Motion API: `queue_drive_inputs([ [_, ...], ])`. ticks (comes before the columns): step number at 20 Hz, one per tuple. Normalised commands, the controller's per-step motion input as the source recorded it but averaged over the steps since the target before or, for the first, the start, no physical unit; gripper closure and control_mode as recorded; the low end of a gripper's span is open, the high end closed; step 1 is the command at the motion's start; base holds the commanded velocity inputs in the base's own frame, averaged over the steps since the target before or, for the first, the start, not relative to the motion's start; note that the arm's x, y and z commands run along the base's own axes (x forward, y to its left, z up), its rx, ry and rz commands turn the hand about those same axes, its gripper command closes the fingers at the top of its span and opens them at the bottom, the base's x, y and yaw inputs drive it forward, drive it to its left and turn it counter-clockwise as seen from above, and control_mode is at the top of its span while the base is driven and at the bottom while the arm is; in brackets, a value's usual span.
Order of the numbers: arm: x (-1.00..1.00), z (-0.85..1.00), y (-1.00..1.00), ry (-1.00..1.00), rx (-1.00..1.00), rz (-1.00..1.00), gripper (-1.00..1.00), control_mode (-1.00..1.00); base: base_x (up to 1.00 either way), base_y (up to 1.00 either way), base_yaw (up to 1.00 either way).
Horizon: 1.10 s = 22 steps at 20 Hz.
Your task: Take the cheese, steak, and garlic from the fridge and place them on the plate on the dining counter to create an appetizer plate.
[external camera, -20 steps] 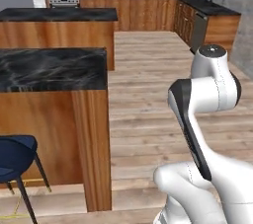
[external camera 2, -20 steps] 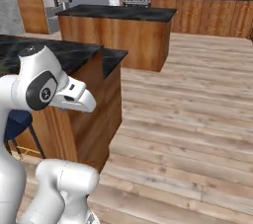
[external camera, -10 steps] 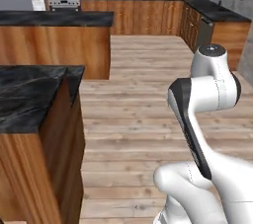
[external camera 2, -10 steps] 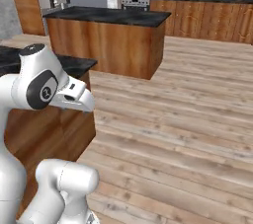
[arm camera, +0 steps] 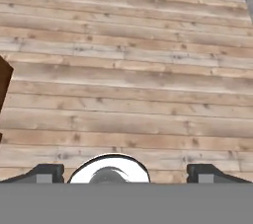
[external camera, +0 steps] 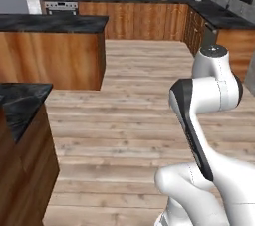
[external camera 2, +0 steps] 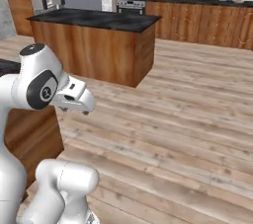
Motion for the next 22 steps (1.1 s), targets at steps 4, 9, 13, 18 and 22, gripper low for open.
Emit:
queue_drive_inputs([
  [4,0.00,0.00,0.00,0.00,0.00,0.00,-1.00,1.00,1.00,-0.89,0.05],
  [9,0.00,0.00,0.00,0.00,0.00,0.00,-1.00,1.00,1.00,-0.73,0.01],
  [13,0.00,0.00,0.00,0.00,0.00,0.00,-1.00,1.00,1.00,-0.55,0.00],
  [18,0.00,0.00,0.00,0.00,0.00,0.00,-1.00,1.00,1.00,-0.42,0.00],
  [22,0.00,0.00,0.00,0.00,0.00,0.00,-1.00,1.00,1.00,-0.28,0.00],
])
